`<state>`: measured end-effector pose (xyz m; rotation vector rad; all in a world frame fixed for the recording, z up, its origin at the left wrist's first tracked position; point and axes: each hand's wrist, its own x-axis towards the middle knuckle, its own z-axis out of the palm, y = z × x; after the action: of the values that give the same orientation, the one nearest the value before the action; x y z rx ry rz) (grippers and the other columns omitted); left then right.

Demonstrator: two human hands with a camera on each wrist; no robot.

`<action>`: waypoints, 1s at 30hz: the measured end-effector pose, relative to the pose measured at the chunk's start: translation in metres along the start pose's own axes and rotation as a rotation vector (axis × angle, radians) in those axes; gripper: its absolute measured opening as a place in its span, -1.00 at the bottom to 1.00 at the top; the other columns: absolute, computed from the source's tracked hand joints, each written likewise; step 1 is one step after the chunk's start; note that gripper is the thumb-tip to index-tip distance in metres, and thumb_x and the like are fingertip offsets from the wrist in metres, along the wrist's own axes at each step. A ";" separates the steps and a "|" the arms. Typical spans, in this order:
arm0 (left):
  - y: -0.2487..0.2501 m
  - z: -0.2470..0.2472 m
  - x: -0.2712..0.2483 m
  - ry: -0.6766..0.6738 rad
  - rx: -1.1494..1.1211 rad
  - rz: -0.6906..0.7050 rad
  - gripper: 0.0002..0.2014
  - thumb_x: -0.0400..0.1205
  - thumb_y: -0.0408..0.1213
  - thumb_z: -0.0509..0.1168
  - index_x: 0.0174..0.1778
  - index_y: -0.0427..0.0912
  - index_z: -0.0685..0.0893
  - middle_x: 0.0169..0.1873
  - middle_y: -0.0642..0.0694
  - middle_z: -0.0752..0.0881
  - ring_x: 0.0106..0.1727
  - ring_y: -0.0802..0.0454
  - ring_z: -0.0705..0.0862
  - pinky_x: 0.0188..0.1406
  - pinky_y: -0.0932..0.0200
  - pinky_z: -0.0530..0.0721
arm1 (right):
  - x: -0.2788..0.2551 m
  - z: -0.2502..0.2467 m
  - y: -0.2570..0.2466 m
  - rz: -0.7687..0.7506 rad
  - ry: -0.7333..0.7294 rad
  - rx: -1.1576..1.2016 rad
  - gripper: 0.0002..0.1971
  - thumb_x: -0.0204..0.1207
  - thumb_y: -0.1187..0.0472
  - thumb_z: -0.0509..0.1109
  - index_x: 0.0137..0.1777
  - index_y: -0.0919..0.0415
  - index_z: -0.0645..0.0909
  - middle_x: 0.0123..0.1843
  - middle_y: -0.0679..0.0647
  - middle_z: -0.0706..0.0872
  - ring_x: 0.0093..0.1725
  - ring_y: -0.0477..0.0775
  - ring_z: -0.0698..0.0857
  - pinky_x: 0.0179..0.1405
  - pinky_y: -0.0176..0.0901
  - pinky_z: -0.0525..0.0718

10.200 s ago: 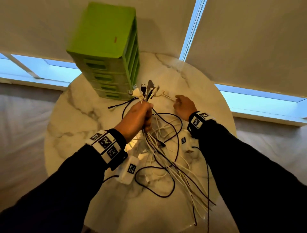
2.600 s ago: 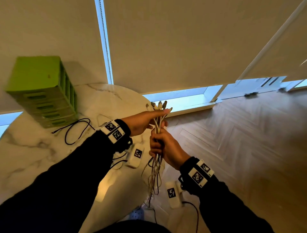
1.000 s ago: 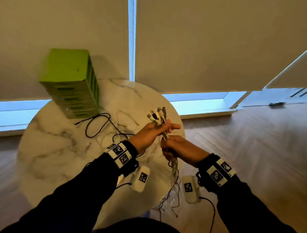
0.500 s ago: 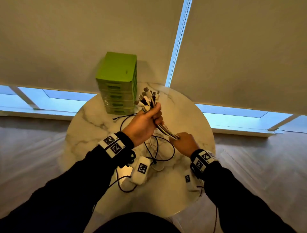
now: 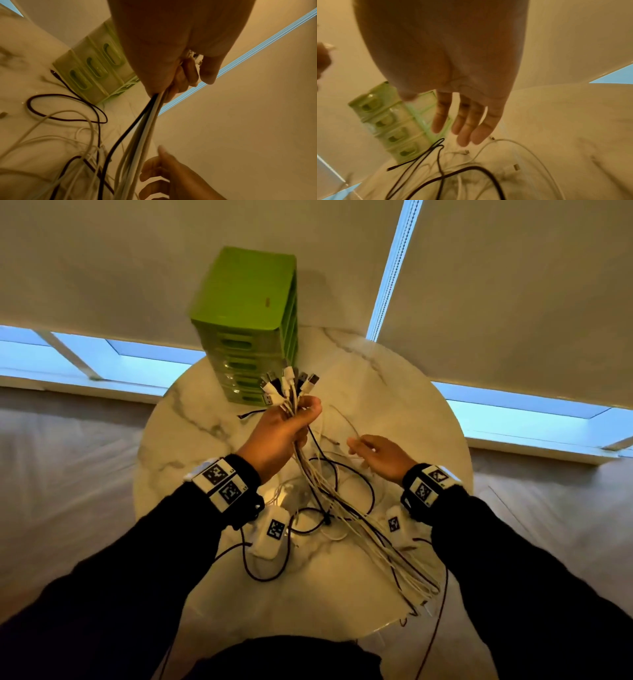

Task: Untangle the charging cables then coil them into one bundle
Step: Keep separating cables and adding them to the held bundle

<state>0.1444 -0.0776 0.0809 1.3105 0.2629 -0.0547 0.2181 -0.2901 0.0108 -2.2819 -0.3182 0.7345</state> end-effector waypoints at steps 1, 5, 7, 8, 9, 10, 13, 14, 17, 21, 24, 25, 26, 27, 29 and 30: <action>-0.005 -0.002 0.003 0.013 0.014 -0.008 -0.92 0.63 -0.17 0.41 -0.02 -0.06 0.71 -0.50 0.11 0.36 -0.51 0.15 0.32 -0.41 0.15 0.29 | 0.014 0.000 0.010 -0.014 0.021 -0.061 -0.74 0.70 -0.03 0.30 -0.01 0.09 0.74 0.11 0.16 0.79 0.10 0.18 0.74 0.20 0.10 0.66; -0.017 -0.006 0.010 0.070 0.042 -0.027 -0.83 0.58 -0.13 0.43 0.03 -0.07 0.72 -0.47 0.05 0.41 -0.49 0.12 0.34 -0.38 0.12 0.29 | 0.053 0.018 0.043 0.124 -0.025 -0.212 -0.64 0.56 -0.18 0.26 0.26 -0.17 0.70 0.51 0.14 0.52 0.47 0.16 0.50 0.53 0.04 0.44; -0.023 -0.008 0.012 0.079 0.064 -0.036 -0.82 0.58 -0.11 0.45 0.05 -0.05 0.72 -0.42 -0.03 0.40 -0.46 0.10 0.35 -0.36 0.10 0.30 | 0.059 0.025 0.047 0.173 -0.070 -0.357 -0.47 0.57 -0.27 0.19 0.47 -0.12 0.58 0.65 0.08 0.35 0.59 0.21 0.36 0.60 0.11 0.35; -0.025 -0.010 0.013 0.081 0.069 -0.045 -0.82 0.58 -0.10 0.45 0.05 -0.04 0.72 -0.41 -0.04 0.40 -0.45 0.09 0.35 -0.35 0.09 0.29 | 0.061 0.028 0.047 0.173 -0.060 -0.423 -0.48 0.61 -0.22 0.20 0.52 -0.08 0.54 0.67 0.07 0.31 0.60 0.25 0.35 0.58 0.11 0.35; -0.027 -0.011 0.013 0.081 0.067 -0.054 -0.82 0.58 -0.10 0.44 0.06 -0.04 0.71 -0.41 -0.02 0.40 -0.44 0.09 0.35 -0.35 0.09 0.30 | 0.061 0.029 0.048 0.175 -0.035 -0.474 -0.48 0.63 -0.18 0.22 0.53 -0.03 0.53 0.67 0.07 0.29 0.59 0.27 0.36 0.55 0.10 0.36; -0.028 -0.011 0.013 0.085 0.063 -0.064 -0.81 0.59 -0.10 0.44 0.07 -0.05 0.71 -0.43 0.02 0.41 -0.44 0.10 0.35 -0.34 0.10 0.30 | 0.062 0.030 0.051 0.182 0.003 -0.496 -0.49 0.64 -0.14 0.24 0.53 0.04 0.54 0.66 0.08 0.30 0.57 0.27 0.39 0.50 0.09 0.37; -0.032 -0.011 0.013 0.101 0.041 -0.086 -0.83 0.61 -0.14 0.42 0.08 -0.05 0.70 -0.44 0.09 0.44 -0.43 0.13 0.36 -0.33 0.13 0.32 | 0.061 0.026 0.056 0.198 0.115 -0.478 -0.54 0.64 -0.07 0.32 0.43 0.15 0.62 0.55 0.14 0.43 0.48 0.27 0.49 0.42 0.07 0.40; -0.034 -0.011 0.012 0.097 0.032 -0.090 -0.85 0.63 -0.16 0.41 0.07 -0.05 0.70 -0.44 0.10 0.43 -0.43 0.13 0.36 -0.33 0.14 0.32 | 0.060 0.023 0.059 0.189 0.154 -0.446 -0.58 0.62 -0.06 0.35 0.37 0.15 0.66 0.49 0.15 0.50 0.44 0.26 0.53 0.40 0.08 0.41; -0.034 -0.008 0.010 0.079 0.010 -0.094 -0.88 0.65 -0.19 0.41 0.07 -0.06 0.70 -0.44 0.08 0.41 -0.44 0.13 0.34 -0.35 0.16 0.31 | 0.056 0.007 0.057 0.051 0.356 -0.285 -0.83 0.59 0.08 0.44 0.10 0.12 0.73 0.23 0.16 0.66 0.22 0.26 0.68 0.27 0.17 0.58; -0.024 -0.004 0.009 0.059 0.016 -0.072 -0.93 0.73 -0.28 0.34 0.08 -0.15 0.63 -0.45 0.11 0.44 -0.47 0.15 0.35 -0.41 0.21 0.36 | 0.040 -0.026 0.032 -0.229 0.578 0.025 -0.90 0.62 0.26 0.40 0.10 0.16 0.58 0.04 0.07 0.71 -0.01 0.01 0.72 0.02 -0.12 0.72; -0.014 0.002 0.006 0.036 -0.032 -0.050 -0.99 0.75 -0.33 0.30 0.03 -0.14 0.61 -0.48 0.13 0.42 -0.51 0.18 0.34 -0.45 0.24 0.39 | 0.021 -0.049 -0.005 -0.294 0.565 0.347 -0.86 0.64 0.29 0.43 0.13 0.28 0.60 0.05 0.00 0.73 0.01 -0.25 0.72 0.03 -0.40 0.64; -0.010 0.003 0.005 0.022 -0.062 -0.041 -0.96 0.75 -0.34 0.29 0.00 -0.13 0.62 -0.47 0.11 0.39 -0.52 0.18 0.33 -0.45 0.24 0.39 | 0.013 -0.055 -0.020 -0.302 0.529 0.450 -0.85 0.63 0.32 0.44 0.15 0.33 0.62 0.05 0.00 0.74 0.02 -0.29 0.71 0.07 -0.40 0.64; -0.006 0.006 0.002 0.006 -0.092 -0.031 -0.95 0.75 -0.33 0.29 -0.01 -0.12 0.62 -0.45 0.07 0.36 -0.53 0.18 0.32 -0.46 0.23 0.40 | 0.002 -0.060 -0.034 -0.330 0.493 0.531 -0.84 0.64 0.35 0.43 0.17 0.37 0.62 0.07 0.02 0.74 0.05 -0.29 0.71 0.11 -0.38 0.64; -0.003 0.007 0.000 -0.013 -0.122 -0.019 -0.96 0.74 -0.32 0.30 -0.02 -0.12 0.62 -0.42 0.04 0.33 -0.53 0.18 0.31 -0.46 0.23 0.40 | -0.008 -0.061 -0.047 -0.364 0.448 0.590 -0.83 0.64 0.37 0.41 0.19 0.39 0.61 0.09 0.08 0.75 0.08 -0.23 0.72 0.14 -0.34 0.65; 0.004 0.012 -0.006 -0.046 -0.170 0.014 -0.97 0.68 -0.27 0.35 -0.02 -0.12 0.63 -0.39 0.01 0.29 -0.53 0.18 0.29 -0.49 0.24 0.40 | -0.031 -0.059 -0.070 -0.438 0.328 0.671 -0.85 0.67 0.37 0.38 0.19 0.36 0.57 0.10 0.28 0.78 0.16 0.02 0.77 0.22 -0.19 0.68; 0.007 0.014 -0.010 -0.056 -0.184 0.027 -0.93 0.63 -0.25 0.37 -0.01 -0.12 0.63 -0.38 0.00 0.29 -0.53 0.18 0.29 -0.49 0.24 0.40 | -0.041 -0.056 -0.079 -0.462 0.260 0.692 -0.85 0.68 0.37 0.36 0.20 0.35 0.55 0.06 0.37 0.78 0.14 0.18 0.79 0.24 -0.08 0.71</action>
<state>0.1385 -0.0899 0.0930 1.1276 0.1975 -0.0428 0.2162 -0.2817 0.1151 -1.5391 -0.3779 0.2421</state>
